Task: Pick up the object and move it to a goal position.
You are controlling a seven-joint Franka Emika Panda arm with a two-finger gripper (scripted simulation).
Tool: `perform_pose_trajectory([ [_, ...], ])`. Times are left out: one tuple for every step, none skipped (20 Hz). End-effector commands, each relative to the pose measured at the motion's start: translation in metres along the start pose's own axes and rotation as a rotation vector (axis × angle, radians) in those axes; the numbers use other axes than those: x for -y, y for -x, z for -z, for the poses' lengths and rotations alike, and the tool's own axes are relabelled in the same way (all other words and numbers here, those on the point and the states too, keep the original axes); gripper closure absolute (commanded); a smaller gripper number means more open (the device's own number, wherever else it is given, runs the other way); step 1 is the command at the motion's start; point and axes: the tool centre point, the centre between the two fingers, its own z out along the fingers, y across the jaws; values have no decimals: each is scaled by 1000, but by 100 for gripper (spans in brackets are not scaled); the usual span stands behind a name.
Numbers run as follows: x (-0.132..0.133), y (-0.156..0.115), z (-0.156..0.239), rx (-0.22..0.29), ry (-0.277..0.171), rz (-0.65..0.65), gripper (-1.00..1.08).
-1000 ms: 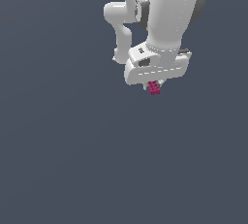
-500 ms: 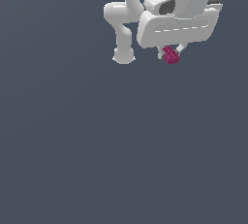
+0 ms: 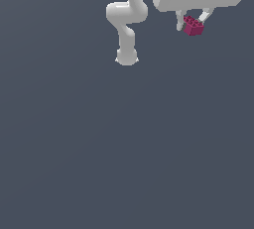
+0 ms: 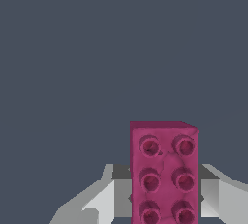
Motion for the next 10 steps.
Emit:
perform_pose_trajectory([
  [4,1,12,1,0,0,108],
  [5,1,15,1,0,0,108],
  [6,1,18,1,0,0,108],
  [7,1,20,1,0,0,108],
  [7,1,22,1,0,0,108],
  [7,1,24,1,0,-1,108],
  [8,1,25,1,0,-1,108],
  [8,1,26,1,0,-1,108],
  [8,1,27,1,0,-1,108],
  [8,0,27,1,0,-1,108],
])
